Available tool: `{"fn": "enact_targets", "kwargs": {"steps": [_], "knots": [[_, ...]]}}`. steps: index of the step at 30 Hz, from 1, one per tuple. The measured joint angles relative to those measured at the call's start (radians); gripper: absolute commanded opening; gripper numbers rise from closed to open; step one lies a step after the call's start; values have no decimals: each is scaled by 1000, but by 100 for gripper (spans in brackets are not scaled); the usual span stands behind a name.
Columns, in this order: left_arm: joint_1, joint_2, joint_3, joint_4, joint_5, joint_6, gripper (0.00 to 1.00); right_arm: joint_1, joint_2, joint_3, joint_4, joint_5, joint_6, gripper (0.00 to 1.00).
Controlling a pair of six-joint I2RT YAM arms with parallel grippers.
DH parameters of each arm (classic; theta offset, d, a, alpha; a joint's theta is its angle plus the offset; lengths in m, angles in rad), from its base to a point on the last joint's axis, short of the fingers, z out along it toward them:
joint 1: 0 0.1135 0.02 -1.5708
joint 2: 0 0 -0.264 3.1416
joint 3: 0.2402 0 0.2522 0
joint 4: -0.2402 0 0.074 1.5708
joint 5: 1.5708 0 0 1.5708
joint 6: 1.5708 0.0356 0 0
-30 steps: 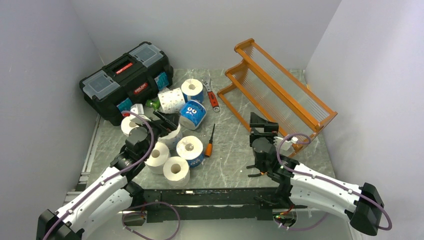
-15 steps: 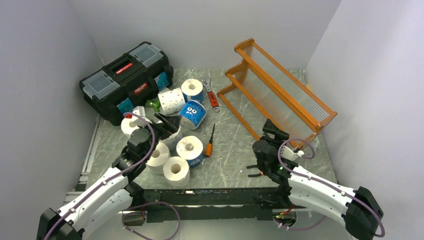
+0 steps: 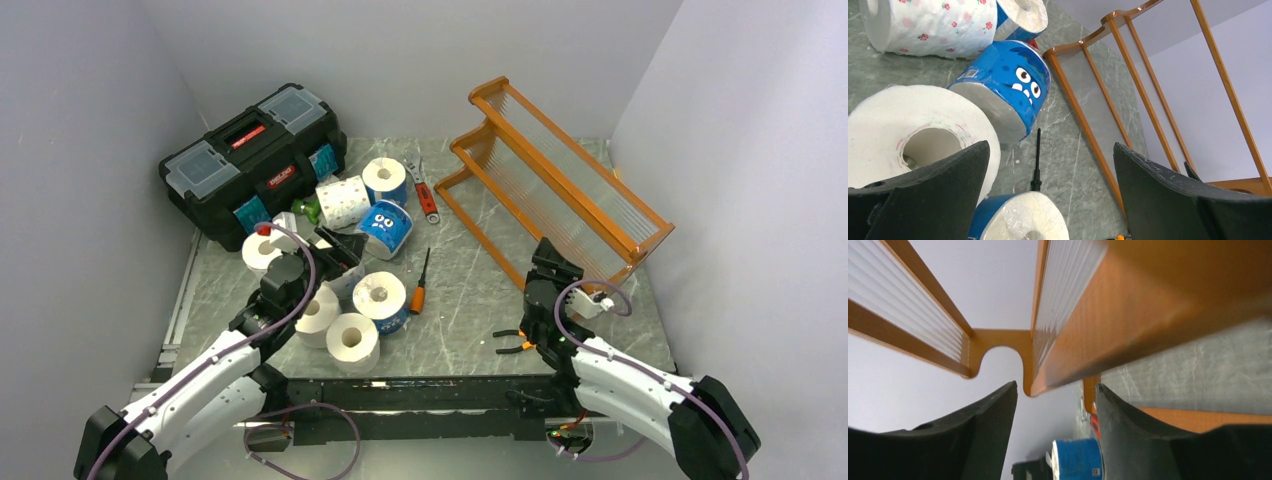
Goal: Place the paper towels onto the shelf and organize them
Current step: Adjust the shelf at the center of the board.
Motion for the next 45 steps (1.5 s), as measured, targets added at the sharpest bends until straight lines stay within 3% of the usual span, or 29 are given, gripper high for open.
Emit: {"fn": "enact_targets", "kwargs": {"steps": [11,16,33,45], "knots": [[0,27,-4,20,45,-25,99,-108,78,-23,202,-80,-124,26],[0,33,-4,22,65,-29,99,-165,104,-32,261,-151,-137,0],[0,-8,-11,7,157,-69,99,-445,100,-33,385,-493,-278,0],[0,-9,-45,-1,177,-72,99,-705,320,-6,566,-873,-312,0]]}}
